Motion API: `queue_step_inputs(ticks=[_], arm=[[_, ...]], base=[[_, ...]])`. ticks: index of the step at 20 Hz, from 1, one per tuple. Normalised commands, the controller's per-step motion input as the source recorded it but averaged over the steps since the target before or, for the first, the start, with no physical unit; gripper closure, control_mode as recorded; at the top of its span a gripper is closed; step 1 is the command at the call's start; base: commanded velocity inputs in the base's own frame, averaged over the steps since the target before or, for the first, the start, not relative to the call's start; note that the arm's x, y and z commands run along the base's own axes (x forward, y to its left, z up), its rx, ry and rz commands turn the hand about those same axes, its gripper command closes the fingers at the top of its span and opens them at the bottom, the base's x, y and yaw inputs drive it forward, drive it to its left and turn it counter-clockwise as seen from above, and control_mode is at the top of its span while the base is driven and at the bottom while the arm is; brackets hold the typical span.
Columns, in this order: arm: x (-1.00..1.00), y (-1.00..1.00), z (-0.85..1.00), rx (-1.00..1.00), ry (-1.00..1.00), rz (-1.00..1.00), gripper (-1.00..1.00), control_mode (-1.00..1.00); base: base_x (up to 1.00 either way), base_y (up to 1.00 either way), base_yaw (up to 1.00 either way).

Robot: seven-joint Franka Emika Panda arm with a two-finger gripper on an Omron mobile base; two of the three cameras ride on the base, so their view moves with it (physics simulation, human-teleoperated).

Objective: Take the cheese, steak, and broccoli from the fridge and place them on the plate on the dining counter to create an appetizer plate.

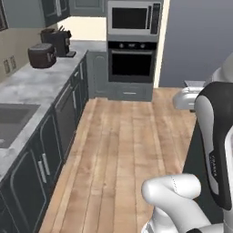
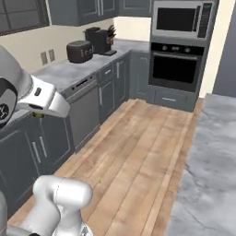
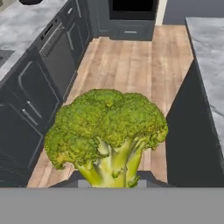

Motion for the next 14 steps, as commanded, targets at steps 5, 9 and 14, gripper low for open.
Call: queue_step_inputs(ticks=[5,9,14], arm=[[0.00,0.00,0.00,0.00,0.00,0.00,1.00,1.00],[0.00,0.00,0.00,0.00,0.00,0.00,1.00,1.00],[0.00,0.00,0.00,0.00,0.00,0.00,1.00,1.00]], base=[[1.00,0.49,-0.66],[1.00,0.57,-0.46],[1.00,0.52,-0.31]])
